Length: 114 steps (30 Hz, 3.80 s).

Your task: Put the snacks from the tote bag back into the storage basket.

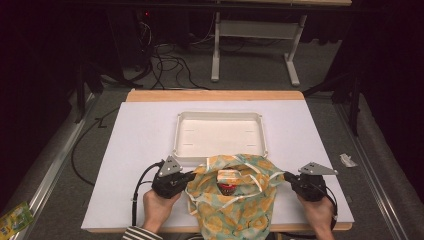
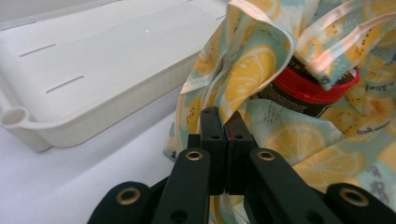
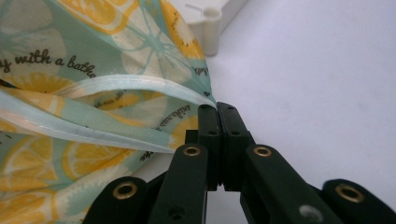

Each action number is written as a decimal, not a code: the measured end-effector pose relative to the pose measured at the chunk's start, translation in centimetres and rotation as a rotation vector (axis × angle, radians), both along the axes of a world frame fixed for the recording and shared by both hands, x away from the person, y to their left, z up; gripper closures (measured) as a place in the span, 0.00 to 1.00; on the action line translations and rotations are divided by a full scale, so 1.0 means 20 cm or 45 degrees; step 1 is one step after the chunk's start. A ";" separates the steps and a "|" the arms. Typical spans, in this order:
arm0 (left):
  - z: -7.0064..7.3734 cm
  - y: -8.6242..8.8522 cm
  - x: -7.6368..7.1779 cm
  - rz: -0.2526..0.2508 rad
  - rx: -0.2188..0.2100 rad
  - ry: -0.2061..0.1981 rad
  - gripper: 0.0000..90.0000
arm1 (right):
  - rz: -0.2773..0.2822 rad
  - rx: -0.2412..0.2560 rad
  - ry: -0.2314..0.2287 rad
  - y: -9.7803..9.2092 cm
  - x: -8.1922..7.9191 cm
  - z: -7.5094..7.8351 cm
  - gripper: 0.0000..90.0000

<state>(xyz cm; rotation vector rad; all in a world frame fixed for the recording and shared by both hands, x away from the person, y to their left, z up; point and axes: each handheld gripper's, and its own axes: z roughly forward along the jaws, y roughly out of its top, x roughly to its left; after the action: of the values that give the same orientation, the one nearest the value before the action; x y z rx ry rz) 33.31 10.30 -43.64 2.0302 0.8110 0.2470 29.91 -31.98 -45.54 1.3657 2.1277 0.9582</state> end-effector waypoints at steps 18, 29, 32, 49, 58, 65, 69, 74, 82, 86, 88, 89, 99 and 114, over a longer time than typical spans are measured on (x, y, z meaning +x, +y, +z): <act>0.00 -0.03 -0.03 -0.036 -0.004 -0.003 0.99 | 0.009 0.015 -0.098 0.05 -0.04 0.04 0.76; 0.00 -0.05 -0.04 -0.054 -0.013 -0.005 0.99 | 0.070 0.034 -0.187 0.11 -0.16 0.20 0.72; 0.00 -0.05 -0.04 -0.054 -0.016 -0.007 0.99 | 0.101 0.040 -0.191 0.14 -0.19 0.22 0.72; 0.00 -0.07 -0.04 -0.063 -0.006 -0.005 0.99 | 0.213 0.055 -0.136 0.30 -0.15 0.17 0.71; 0.00 -0.06 -0.04 -0.063 0.000 -0.008 0.99 | 0.334 -0.040 -0.010 0.41 -0.07 0.09 0.92; -0.01 -0.04 -0.04 -0.036 0.009 -0.007 0.99 | 0.313 -0.102 0.081 0.35 -0.06 0.00 1.00; -0.01 -0.03 -0.03 -0.014 0.034 -0.010 0.99 | 0.276 -0.120 0.117 0.31 -0.06 -0.04 1.00; -0.02 0.00 -0.01 0.041 0.092 -0.020 0.99 | 0.223 -0.127 0.133 0.26 -0.05 -0.06 1.00; -0.04 0.05 0.04 0.126 0.152 -0.025 0.98 | 0.148 -0.133 0.124 0.18 -0.03 -0.06 1.00; -0.06 0.06 0.08 0.162 0.153 -0.014 0.98 | 0.110 -0.121 0.122 0.12 -0.01 -0.07 1.00; -0.07 0.05 0.10 0.171 0.164 -0.015 0.98 | 0.089 -0.113 0.127 0.10 -0.01 -0.06 1.00; -0.08 0.05 0.10 0.175 0.170 -0.012 0.98 | 0.083 -0.109 0.126 0.10 0.00 -0.07 1.00; -0.15 0.06 0.13 0.181 0.232 0.033 0.94 | 0.070 -0.133 0.107 0.10 0.03 -0.07 1.00; -0.14 0.04 0.09 0.113 0.114 0.073 0.96 | 0.117 -0.028 0.026 0.13 -0.05 0.03 0.89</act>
<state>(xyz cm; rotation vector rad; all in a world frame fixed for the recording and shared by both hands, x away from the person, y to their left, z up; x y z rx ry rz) 35.08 11.13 -46.52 2.0957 0.9417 0.2810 28.93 -29.30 -44.97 1.2825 2.2262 0.9566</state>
